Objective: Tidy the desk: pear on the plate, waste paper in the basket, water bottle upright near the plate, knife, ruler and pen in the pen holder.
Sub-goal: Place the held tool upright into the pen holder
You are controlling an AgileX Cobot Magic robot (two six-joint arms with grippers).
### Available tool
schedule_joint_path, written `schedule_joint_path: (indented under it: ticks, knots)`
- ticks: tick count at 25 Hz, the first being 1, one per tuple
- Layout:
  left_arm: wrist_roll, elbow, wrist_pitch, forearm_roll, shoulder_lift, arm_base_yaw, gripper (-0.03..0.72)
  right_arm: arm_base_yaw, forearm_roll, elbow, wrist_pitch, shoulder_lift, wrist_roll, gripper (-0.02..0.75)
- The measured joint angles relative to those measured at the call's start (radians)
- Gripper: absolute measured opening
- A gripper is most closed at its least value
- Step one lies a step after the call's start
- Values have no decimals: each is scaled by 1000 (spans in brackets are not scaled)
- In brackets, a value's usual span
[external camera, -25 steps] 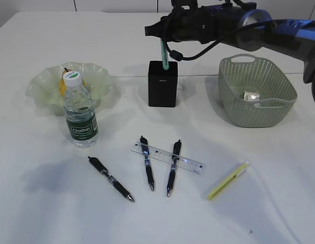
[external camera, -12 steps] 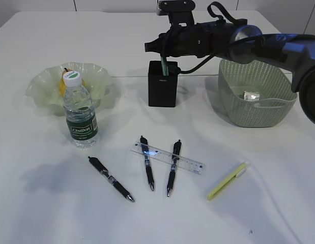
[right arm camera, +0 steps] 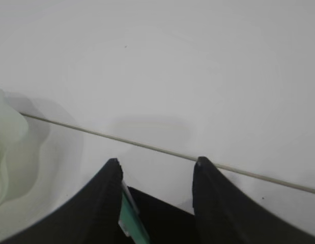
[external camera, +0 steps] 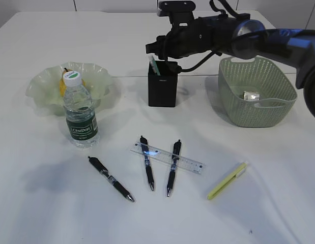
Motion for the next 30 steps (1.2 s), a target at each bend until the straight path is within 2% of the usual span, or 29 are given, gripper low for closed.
schedule_joint_path:
  ticks: [10,22,30]
  knots:
    - [0,0,0,0,0,0,510,0,32,0,297,-140,-16,347]
    - [0,0,0,4,0,0,510,0,-13,0,805,-388,-16,347]
    - [0,0,-2,4,0,0,510,0,-23,21,943,-535,-8,347]
